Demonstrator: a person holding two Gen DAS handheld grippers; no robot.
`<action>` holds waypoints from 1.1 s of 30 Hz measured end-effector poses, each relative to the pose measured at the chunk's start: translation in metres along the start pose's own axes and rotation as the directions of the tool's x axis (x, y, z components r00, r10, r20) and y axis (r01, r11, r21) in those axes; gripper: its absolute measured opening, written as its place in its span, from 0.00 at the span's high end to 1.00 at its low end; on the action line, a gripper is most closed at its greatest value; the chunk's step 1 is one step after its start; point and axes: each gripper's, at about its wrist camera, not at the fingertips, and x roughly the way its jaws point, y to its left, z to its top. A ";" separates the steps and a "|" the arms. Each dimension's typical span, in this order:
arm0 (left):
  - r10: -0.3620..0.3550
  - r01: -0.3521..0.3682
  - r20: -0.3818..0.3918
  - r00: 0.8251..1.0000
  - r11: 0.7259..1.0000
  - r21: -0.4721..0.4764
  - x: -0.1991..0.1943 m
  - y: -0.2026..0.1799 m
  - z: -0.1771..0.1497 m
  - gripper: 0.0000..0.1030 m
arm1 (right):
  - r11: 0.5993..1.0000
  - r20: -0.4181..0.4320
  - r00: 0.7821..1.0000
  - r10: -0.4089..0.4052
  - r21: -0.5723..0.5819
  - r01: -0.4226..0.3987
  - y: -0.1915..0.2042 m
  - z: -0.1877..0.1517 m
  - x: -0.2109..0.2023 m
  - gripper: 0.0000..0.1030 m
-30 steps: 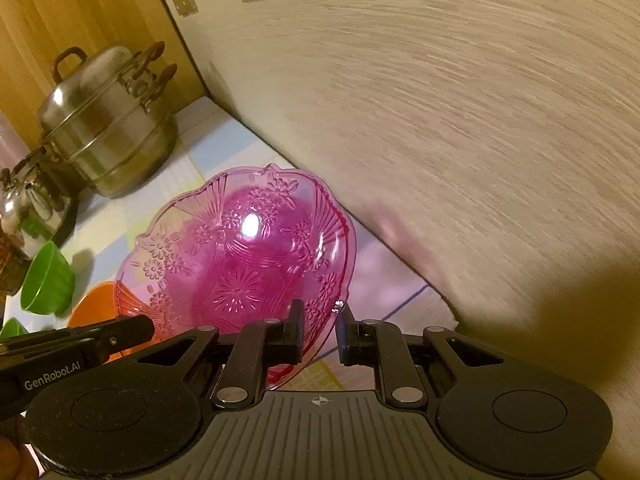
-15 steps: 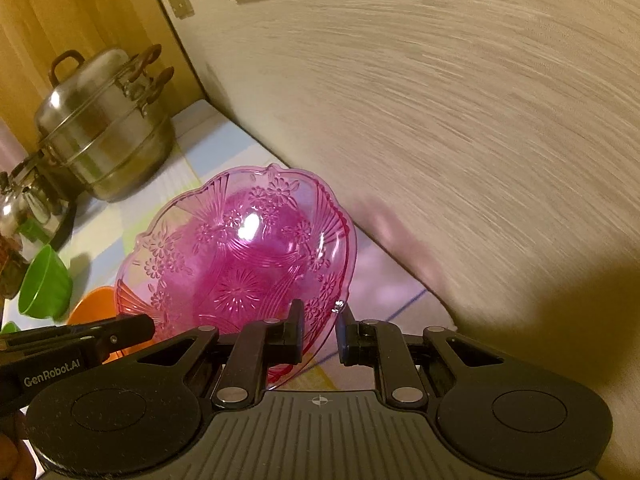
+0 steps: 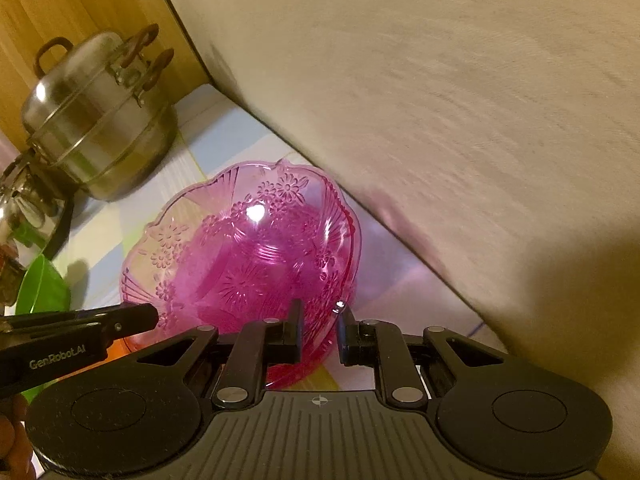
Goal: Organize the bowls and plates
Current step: 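Lower the pink plate onto the first plate and open both grippers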
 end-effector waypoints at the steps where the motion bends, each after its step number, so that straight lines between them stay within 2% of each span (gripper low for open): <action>1: 0.001 -0.001 -0.007 1.000 1.000 0.003 0.003 0.001 0.001 0.83 | 1.000 -0.003 1.000 -0.003 -0.004 0.003 0.002 0.002 0.003 0.84; 18: 0.009 -0.007 -0.073 0.997 1.000 0.027 0.029 0.009 0.004 0.81 | 0.999 -0.066 0.997 -0.034 -0.021 0.032 0.013 0.004 0.029 0.82; 26: 0.008 -0.005 -0.077 0.997 0.999 0.038 0.031 0.007 0.003 0.79 | 0.999 -0.063 0.997 -0.038 -0.038 0.036 0.015 0.006 0.032 0.82; 28: 0.011 -0.008 -0.081 0.997 0.999 0.034 0.032 0.007 0.003 0.76 | 0.998 -0.062 0.997 -0.039 -0.045 0.036 0.015 0.006 0.032 0.81; 29: 0.015 -0.013 -0.078 0.997 0.999 0.032 0.031 0.007 0.002 0.74 | 0.998 -0.057 0.998 -0.038 -0.046 0.036 0.016 0.005 0.031 0.78; 31: 0.021 -0.019 -0.064 0.998 1.000 0.023 0.029 0.009 0.002 0.72 | 0.998 -0.034 0.999 -0.034 -0.044 0.033 0.014 0.005 0.027 0.67; 32: 0.020 -0.019 -0.058 0.998 1.000 0.014 0.027 0.010 0.002 0.70 | 0.999 -0.027 0.999 -0.030 -0.038 0.029 0.013 0.005 0.025 0.58; 33: 0.017 -0.017 -0.050 0.999 1.000 0.004 0.024 0.011 0.002 0.69 | 0.999 -0.022 0.999 -0.026 -0.029 0.025 0.011 0.004 0.023 0.54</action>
